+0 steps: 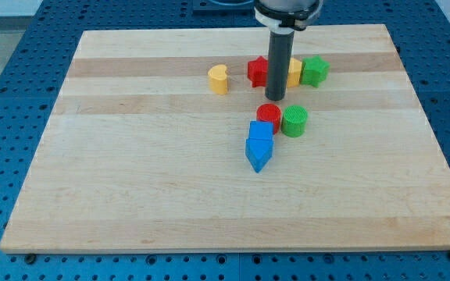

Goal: Move yellow heart towards the group of blocks

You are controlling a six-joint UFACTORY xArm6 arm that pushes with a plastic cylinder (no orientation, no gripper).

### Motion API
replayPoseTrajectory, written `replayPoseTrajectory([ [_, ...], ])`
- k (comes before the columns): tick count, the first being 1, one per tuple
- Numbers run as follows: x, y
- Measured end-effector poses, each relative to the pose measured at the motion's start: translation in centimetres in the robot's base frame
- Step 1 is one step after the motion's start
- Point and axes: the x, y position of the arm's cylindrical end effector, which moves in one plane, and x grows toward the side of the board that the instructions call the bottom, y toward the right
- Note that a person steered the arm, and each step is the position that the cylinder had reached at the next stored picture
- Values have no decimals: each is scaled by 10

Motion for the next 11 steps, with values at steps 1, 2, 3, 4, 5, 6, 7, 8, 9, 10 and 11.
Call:
replayPoseTrajectory([
  [1,0,-4],
  [2,7,-38],
  [3,14,-76],
  [4,5,-100],
  [5,-13,-105],
  [6,-24,-105],
  [7,-26,-110],
  [8,-27,-133],
  [9,-42,-147],
  [10,-52,-146],
  [11,-52,-135],
])
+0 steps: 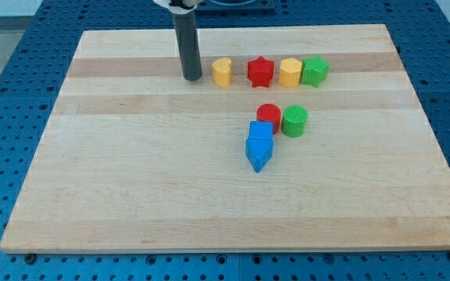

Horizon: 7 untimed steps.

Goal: Move yellow heart towards the group of blocks

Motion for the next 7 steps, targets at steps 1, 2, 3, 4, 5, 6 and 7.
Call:
replayPoseTrajectory([
  [1,0,10],
  [2,0,19],
  [3,0,29],
  [4,0,30],
  [5,0,33],
  [6,0,38],
  [7,0,39],
])
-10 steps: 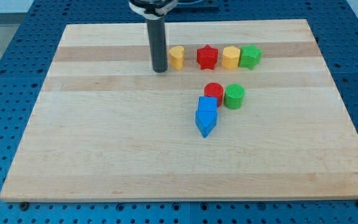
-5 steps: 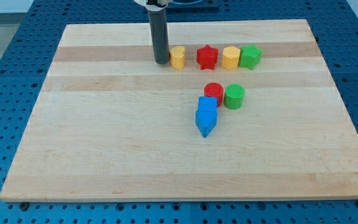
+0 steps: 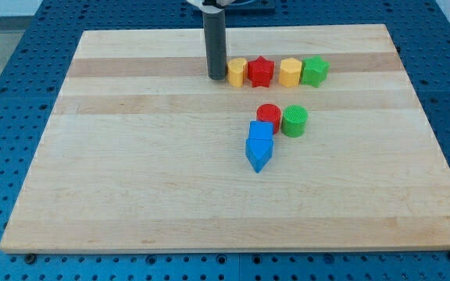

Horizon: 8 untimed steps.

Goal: Move yellow heart towards the group of blocks

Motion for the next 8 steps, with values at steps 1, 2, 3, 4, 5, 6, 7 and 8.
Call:
replayPoseTrajectory([
  [1,2,2],
  [2,2,2],
  [3,2,8],
  [4,2,8],
  [5,2,10],
  [6,2,10],
  [7,2,15],
  [8,2,14],
])
